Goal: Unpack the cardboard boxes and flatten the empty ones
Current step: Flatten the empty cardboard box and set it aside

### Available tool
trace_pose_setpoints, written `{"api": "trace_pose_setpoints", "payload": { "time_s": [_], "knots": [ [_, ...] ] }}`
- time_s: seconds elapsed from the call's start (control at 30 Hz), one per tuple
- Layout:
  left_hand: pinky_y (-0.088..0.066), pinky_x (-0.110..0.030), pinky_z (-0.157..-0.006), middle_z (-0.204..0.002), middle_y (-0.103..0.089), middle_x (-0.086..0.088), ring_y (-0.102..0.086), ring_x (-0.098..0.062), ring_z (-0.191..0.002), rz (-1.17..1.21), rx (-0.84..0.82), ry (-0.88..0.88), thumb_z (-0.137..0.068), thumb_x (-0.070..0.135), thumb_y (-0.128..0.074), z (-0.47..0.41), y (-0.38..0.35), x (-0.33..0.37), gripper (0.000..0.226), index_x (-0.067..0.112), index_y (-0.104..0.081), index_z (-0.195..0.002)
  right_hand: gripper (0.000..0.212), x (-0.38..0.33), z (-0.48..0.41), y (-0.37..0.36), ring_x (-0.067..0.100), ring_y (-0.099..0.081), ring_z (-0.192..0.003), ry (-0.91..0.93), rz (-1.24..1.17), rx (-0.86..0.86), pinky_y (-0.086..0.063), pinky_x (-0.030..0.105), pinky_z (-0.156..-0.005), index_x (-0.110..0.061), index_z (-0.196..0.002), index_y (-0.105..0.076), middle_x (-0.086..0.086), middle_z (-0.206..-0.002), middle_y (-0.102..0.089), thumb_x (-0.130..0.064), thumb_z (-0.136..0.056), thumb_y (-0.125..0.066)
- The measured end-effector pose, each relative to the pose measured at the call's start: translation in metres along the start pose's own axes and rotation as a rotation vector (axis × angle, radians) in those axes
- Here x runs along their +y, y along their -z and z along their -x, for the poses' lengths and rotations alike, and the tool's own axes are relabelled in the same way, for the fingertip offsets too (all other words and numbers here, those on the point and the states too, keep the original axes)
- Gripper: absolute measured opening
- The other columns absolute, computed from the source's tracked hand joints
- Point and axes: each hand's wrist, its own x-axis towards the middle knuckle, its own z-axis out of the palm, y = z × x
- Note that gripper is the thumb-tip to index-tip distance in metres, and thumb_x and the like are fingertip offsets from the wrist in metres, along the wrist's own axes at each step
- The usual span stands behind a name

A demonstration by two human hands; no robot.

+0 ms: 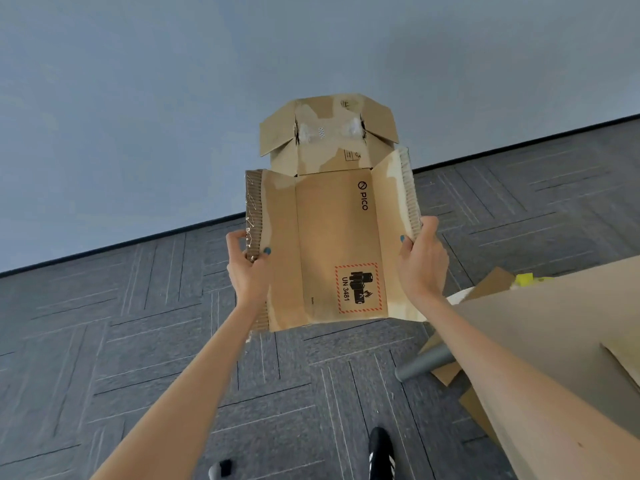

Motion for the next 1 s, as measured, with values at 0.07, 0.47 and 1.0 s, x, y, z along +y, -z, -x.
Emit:
{"api": "trace_pose_setpoints", "payload": {
  "time_s": [0.07, 0.47, 1.0],
  "knots": [
    [-0.053, -0.043, -0.065, -0.075, -0.061, 0.016, -0.056, -0.017, -0.068, -0.003, 0.017, 0.007, -0.087, -0.004, -0.059, -0.025, -0.019, -0.017, 0.040, 0.024, -0.046, -0.112, 0.022, 0.009, -0.022, -0.030, 0.031, -0.067, -0.080, 0.016, 0.011, -0.009, -0.041, 0.030, -0.058, -0.002, -0.114, -0.044, 0.017, -0.105, -0.068, -0.008, -0.095, -0.055],
    [-0.059, -0.052, -0.074, -0.092, -0.063, 0.015, -0.067, -0.018, -0.079, -0.028, 0.047, 0.061, -0.089, -0.002, -0.060, -0.192, -0.126, -0.213, 0.041, 0.022, -0.045, -0.119, 0.022, 0.090, -0.109, -0.282, 0.030, -0.066, -0.084, 0.073, 0.044, -0.069, -0.042, 0.031, -0.063, -0.004, -0.114, -0.042, 0.015, -0.110, -0.067, -0.010, -0.096, -0.054],
    [-0.054, -0.035, -0.072, -0.093, -0.058, 0.015, -0.055, 0.000, -0.075, -0.066, 0.071, 0.117, -0.089, -0.004, -0.059, -0.395, -0.259, -0.544, 0.039, 0.014, -0.047, -0.122, 0.019, 0.243, -0.161, -0.673, 0.036, -0.066, -0.087, 0.091, 0.088, -0.111, -0.044, 0.034, -0.062, -0.003, -0.112, -0.041, 0.019, -0.111, -0.065, -0.008, -0.097, -0.052]
  ]
}}
